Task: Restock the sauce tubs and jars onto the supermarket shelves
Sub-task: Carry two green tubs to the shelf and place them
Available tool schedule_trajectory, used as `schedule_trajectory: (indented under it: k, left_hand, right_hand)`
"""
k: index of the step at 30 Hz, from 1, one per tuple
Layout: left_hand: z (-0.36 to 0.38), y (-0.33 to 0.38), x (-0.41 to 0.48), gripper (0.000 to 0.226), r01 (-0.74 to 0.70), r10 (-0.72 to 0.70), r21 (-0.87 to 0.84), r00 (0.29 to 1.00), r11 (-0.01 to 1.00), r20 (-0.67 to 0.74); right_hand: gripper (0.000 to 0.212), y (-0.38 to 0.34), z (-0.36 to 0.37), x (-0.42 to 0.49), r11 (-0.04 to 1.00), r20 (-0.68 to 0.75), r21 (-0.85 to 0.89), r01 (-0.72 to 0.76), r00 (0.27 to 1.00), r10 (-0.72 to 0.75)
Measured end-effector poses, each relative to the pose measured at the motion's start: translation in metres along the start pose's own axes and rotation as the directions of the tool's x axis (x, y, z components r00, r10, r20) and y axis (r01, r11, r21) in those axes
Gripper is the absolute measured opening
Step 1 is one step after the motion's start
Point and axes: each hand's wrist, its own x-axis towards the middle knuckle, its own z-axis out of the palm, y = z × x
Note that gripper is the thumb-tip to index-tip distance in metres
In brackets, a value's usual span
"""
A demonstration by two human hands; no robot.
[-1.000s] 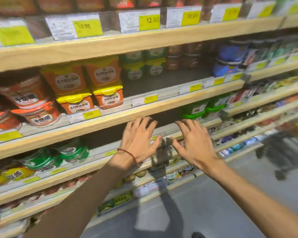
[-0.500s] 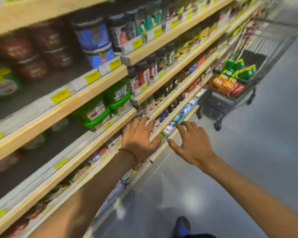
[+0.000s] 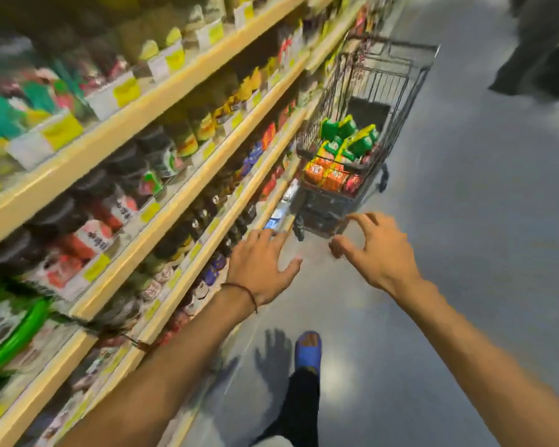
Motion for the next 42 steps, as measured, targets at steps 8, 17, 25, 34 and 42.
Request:
schedule_trajectory:
  k: [8, 17, 25, 34, 42]
  left_hand:
    - [0.024, 0.034, 0.225, 0.065, -0.085, 0.092, -0.115, 0.994, 0.990, 0.055]
    - [0.060, 0.084, 0.416, 0.072, -0.106, 0.125, -0.134, 0.982, 0.985, 0.138]
    - [0.111, 0.137, 0.566, 0.060, 0.029, -0.018, -0.161, 0.997, 0.987, 0.071]
    - [0.130, 0.191, 0.696, 0.073, 0.306, -0.231, -0.239, 0.927, 0.922, 0.296]
    - [0.197, 0.164, 0.824, 0.068, 0.452, -0.338, -0.239, 0.853, 0.859, 0.398]
  right_hand:
    - [0.059, 0.083, -0.014, 0.158, 0.994, -0.004, -0.023, -0.106, 0.994, 0.106]
    - [0.068, 0.178, -0.003, 0.298, 0.992, 0.071, -0.002, -0.124, 0.990, 0.124]
    - [0.073, 0.295, 0.005, 0.446, 0.997, 0.134, 0.053, -0.052, 0.990, 0.044]
    - [0.060, 0.399, 0.004, 0.608, 0.986, 0.246, 0.167, 0.019, 0.967, -0.060]
    - [0.050, 0.447, 0.053, 0.759, 0.990, 0.396, 0.106, 0.096, 0.909, -0.130]
